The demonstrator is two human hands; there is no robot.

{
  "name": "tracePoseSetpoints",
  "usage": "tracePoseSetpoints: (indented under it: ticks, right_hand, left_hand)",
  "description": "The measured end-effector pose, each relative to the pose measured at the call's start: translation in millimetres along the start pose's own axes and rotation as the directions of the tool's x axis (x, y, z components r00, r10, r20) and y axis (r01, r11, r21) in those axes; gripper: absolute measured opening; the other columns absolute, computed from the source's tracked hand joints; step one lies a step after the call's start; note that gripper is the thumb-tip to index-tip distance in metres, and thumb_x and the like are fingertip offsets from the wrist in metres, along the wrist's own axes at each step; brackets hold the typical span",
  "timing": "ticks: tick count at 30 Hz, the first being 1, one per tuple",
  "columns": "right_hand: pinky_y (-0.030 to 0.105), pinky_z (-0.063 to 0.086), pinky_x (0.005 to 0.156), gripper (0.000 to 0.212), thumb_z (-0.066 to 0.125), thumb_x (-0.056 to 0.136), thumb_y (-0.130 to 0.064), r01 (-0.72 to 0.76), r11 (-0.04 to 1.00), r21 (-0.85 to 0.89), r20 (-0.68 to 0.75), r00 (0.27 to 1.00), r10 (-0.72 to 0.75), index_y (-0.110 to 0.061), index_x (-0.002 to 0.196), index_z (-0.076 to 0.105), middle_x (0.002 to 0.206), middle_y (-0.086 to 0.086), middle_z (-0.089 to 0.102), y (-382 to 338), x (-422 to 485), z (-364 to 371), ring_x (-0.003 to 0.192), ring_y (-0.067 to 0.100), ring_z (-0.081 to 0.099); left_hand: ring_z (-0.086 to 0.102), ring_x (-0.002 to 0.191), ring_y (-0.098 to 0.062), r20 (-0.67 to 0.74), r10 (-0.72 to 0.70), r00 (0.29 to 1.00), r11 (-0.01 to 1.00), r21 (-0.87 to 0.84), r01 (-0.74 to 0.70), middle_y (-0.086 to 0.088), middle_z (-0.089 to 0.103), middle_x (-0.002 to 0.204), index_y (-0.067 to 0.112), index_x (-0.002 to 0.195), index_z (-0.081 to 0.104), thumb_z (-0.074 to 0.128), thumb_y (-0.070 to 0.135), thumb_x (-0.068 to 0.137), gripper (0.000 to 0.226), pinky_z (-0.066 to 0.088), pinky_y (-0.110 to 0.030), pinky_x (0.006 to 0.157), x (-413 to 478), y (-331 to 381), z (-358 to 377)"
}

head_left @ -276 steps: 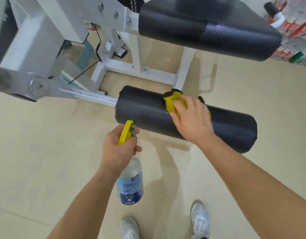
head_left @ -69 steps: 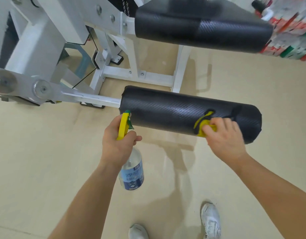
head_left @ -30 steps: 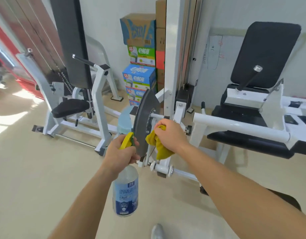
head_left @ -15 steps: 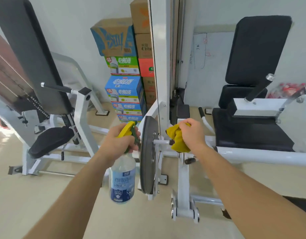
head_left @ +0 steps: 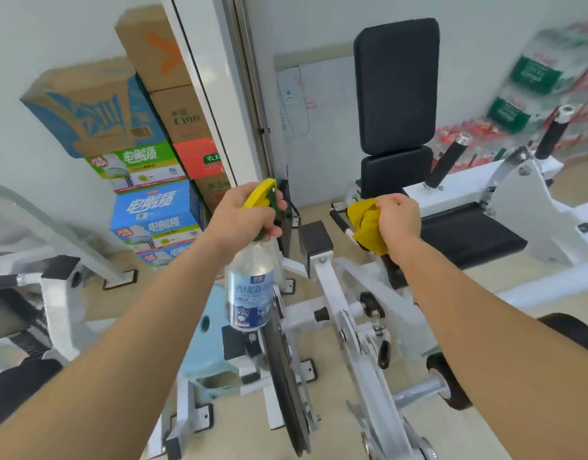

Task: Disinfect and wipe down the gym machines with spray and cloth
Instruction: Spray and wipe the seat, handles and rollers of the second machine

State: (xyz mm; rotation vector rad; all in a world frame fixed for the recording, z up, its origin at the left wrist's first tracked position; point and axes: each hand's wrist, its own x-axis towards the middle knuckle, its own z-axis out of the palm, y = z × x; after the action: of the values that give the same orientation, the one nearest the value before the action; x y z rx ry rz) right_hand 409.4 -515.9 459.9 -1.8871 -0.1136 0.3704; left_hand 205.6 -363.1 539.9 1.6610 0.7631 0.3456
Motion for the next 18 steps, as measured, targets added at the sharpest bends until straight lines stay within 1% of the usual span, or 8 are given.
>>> tracePoseSetpoints:
  ticks: [2, 5, 7, 9, 12, 15, 18]
  right_hand:
    - [0.039, 0.048, 0.092, 0.020, 0.046, 0.099, -0.022, 0.000, 0.999, -0.055, 0.030, 1.000, 0.001, -0.023, 0.109, 0.063, 0.107, 0.000, 0.061, 0, 14, 8, 0.101, 0.023, 0.056]
    - [0.044, 0.047, 0.099, 0.031, 0.039, 0.101, -0.020, 0.018, 0.986, -0.163, 0.132, 0.991, 0.004, -0.021, 0.124, 0.060, 0.119, 0.003, 0.061, 5, 41, 21, 0.110, 0.025, 0.056]
    - [0.042, 0.046, 0.098, 0.034, 0.037, 0.102, -0.019, 0.022, 0.972, -0.236, 0.196, 0.980, 0.025, -0.018, 0.129, 0.058, 0.121, 0.004, 0.061, 14, 61, 29, 0.111, 0.026, 0.056]
    - [0.039, 0.044, 0.094, 0.033, 0.038, 0.103, -0.016, 0.004, 0.958, -0.287, 0.228, 0.972, 0.064, -0.011, 0.127, 0.060, 0.119, 0.008, 0.062, 26, 86, 38, 0.107, 0.027, 0.056]
    - [0.037, 0.041, 0.088, 0.031, 0.041, 0.103, -0.013, -0.066, 0.932, -0.356, 0.223, 0.963, 0.153, -0.007, 0.128, 0.058, 0.118, 0.012, 0.061, 50, 123, 57, 0.102, 0.026, 0.053]
    - [0.035, 0.040, 0.084, 0.032, 0.042, 0.101, -0.014, -0.083, 0.907, -0.412, 0.208, 0.961, 0.182, -0.008, 0.129, 0.056, 0.127, 0.015, 0.060, 72, 165, 82, 0.111, 0.032, 0.056]
    - [0.035, 0.040, 0.082, 0.030, 0.040, 0.101, -0.015, -0.110, 0.909, -0.401, 0.164, 0.968, 0.190, -0.009, 0.127, 0.054, 0.128, 0.015, 0.059, 90, 203, 102, 0.114, 0.033, 0.055]
  left_hand:
    - [0.068, 0.057, -0.014, 0.044, 0.019, 0.999, 0.999, 0.028, -0.020, -0.010, 0.069, 0.102, 0.002, 0.109, 0.064, 0.048, -0.018, 0.083, 0.036, 0.048, -0.023, 0.049, 32, 1, 6]
    - [0.068, 0.056, -0.014, 0.102, 0.031, 0.994, 0.998, 0.044, -0.036, -0.015, 0.067, 0.108, 0.003, 0.110, 0.062, 0.050, -0.018, 0.085, 0.035, 0.049, -0.023, 0.049, 83, -4, 19]
    - [0.067, 0.057, -0.015, 0.123, 0.032, 0.992, 0.998, 0.046, -0.038, -0.014, 0.066, 0.108, 0.004, 0.109, 0.062, 0.050, -0.018, 0.085, 0.035, 0.049, -0.024, 0.049, 114, -9, 28]
    - [0.066, 0.059, -0.017, 0.148, 0.026, 0.989, 0.998, 0.057, -0.035, -0.012, 0.066, 0.108, 0.005, 0.109, 0.061, 0.050, -0.018, 0.085, 0.036, 0.050, -0.025, 0.051, 147, -16, 38]
    - [0.068, 0.062, -0.019, 0.226, 0.029, 0.974, 0.990, 0.127, -0.059, -0.013, 0.067, 0.113, 0.005, 0.109, 0.061, 0.050, -0.019, 0.085, 0.036, 0.053, -0.027, 0.055, 197, -28, 52]
    - [0.070, 0.065, -0.019, 0.294, 0.015, 0.956, 0.975, 0.206, -0.079, -0.015, 0.069, 0.118, 0.003, 0.115, 0.060, 0.053, -0.019, 0.086, 0.037, 0.056, -0.025, 0.057, 249, -44, 63]
    - [0.070, 0.070, -0.024, 0.315, 0.001, 0.949, 0.959, 0.268, -0.091, -0.017, 0.070, 0.120, 0.008, 0.110, 0.063, 0.056, -0.018, 0.084, 0.037, 0.054, -0.023, 0.056, 300, -64, 69]
